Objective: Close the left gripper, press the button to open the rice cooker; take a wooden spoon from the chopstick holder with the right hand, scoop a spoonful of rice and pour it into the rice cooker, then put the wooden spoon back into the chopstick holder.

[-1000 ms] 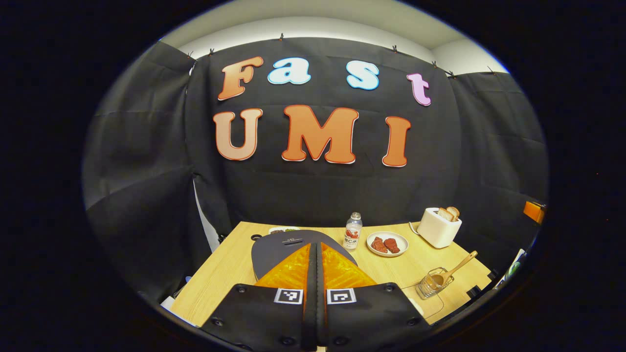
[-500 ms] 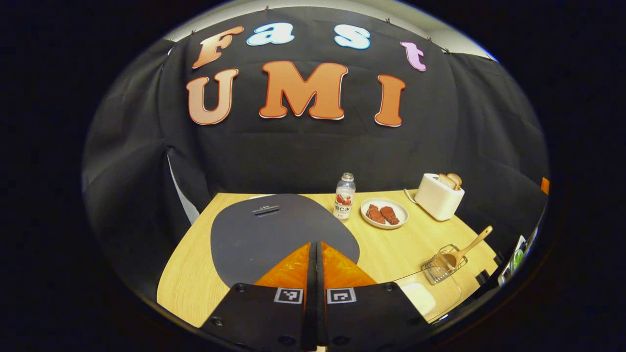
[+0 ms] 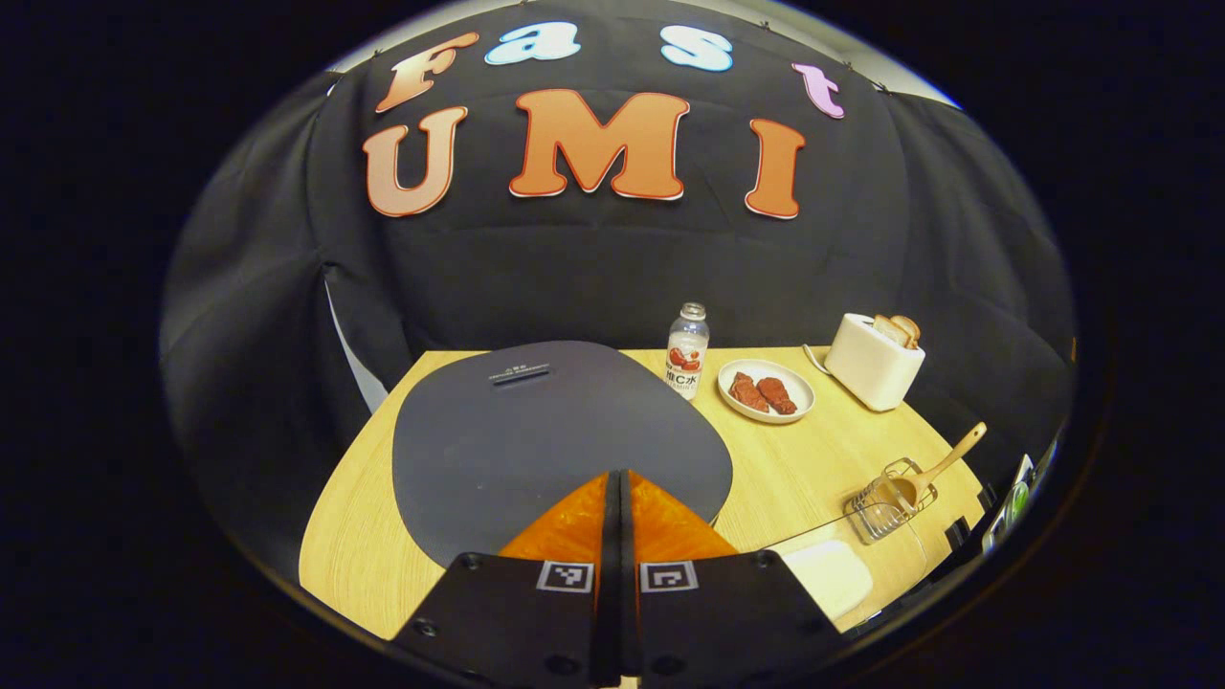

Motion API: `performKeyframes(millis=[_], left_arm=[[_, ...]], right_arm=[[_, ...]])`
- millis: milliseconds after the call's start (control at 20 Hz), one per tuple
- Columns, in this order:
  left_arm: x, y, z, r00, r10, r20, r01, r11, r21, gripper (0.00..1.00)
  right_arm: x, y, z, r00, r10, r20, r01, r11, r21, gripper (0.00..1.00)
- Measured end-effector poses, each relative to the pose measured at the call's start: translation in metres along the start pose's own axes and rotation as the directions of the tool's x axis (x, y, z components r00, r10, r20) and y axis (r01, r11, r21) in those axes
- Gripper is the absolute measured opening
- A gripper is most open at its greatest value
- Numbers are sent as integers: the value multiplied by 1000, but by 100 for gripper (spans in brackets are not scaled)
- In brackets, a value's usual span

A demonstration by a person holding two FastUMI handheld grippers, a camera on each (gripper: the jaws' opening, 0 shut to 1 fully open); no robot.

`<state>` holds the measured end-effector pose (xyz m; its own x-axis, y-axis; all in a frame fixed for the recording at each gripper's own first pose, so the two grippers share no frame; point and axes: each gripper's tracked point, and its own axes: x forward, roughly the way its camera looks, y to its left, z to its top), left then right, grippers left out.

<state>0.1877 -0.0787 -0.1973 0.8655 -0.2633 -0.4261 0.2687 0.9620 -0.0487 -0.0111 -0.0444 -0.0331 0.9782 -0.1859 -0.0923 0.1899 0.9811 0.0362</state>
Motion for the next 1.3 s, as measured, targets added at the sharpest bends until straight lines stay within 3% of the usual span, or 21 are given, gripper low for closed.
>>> performKeyframes(millis=[150,600,650,700,750,800,1000,1300], left_arm=[[0,0,-6,999,16,-28,-14,999,41,5],[-5,1,2,999,36,29,-37,999,30,5],[-8,2,7,998,45,40,-46,999,16,5],[-13,3,14,997,59,54,-59,998,-7,5],[-20,4,30,993,71,98,-70,997,-19,2],[-27,6,42,988,86,131,-84,996,-17,7],[-74,16,109,952,118,283,-126,992,11,4],[-139,29,147,914,137,381,-126,991,-56,4]], right_arm=[[0,2,-2,1000,3,-3,-3,1000,-3,93],[-8,1,-14,1000,12,-26,-12,1000,-13,93],[-9,2,-11,1000,15,-19,-15,1000,-13,97],[-9,1,-8,1000,15,-8,-15,1000,-13,93],[-11,0,-6,1000,14,0,-14,1000,-11,97],[-11,0,-3,1000,15,6,-15,1000,-6,97],[-10,3,-3,999,35,15,-35,999,13,93],[2,13,-16,997,80,12,-81,996,29,93]])
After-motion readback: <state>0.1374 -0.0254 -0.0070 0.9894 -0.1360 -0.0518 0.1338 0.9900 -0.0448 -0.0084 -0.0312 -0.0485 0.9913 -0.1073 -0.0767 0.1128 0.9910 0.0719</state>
